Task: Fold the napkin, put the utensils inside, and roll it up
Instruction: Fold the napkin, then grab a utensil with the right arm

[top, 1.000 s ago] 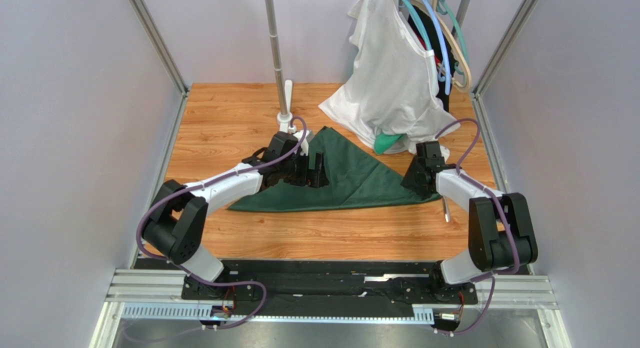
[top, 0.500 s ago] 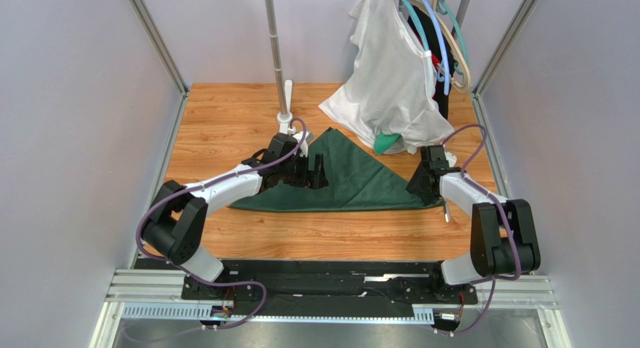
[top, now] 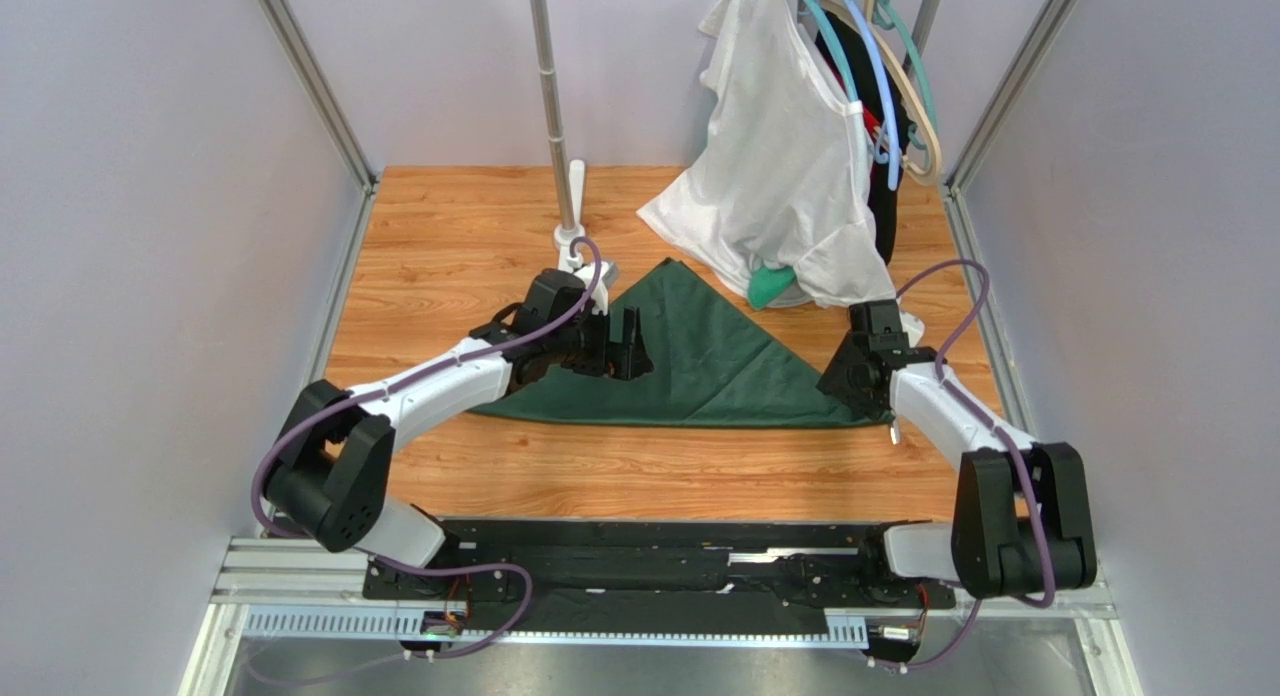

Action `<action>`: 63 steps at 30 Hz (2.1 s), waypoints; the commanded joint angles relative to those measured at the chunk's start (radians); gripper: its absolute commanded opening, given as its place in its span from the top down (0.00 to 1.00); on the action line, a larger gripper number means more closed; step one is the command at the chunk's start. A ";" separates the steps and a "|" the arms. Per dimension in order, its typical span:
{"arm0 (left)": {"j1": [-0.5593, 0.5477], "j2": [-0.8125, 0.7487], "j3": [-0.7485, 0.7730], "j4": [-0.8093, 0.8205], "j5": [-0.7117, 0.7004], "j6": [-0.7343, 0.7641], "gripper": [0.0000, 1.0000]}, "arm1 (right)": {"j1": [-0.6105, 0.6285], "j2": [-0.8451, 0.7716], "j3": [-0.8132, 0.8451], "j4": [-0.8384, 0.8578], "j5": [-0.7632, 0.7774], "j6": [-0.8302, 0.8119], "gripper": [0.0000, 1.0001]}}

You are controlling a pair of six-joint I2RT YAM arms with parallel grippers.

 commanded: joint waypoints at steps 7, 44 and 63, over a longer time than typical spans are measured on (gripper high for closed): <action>0.085 -0.153 -0.082 0.012 -0.043 -0.050 0.01 | -0.011 -0.142 0.054 -0.080 0.071 -0.067 0.41; 0.197 -0.306 -0.162 -0.020 -0.006 -0.067 0.01 | -0.265 0.201 0.169 0.067 -0.048 -0.400 0.57; 0.197 -0.323 -0.165 -0.022 0.000 -0.065 0.01 | -0.275 0.272 0.198 0.015 -0.015 -0.384 0.75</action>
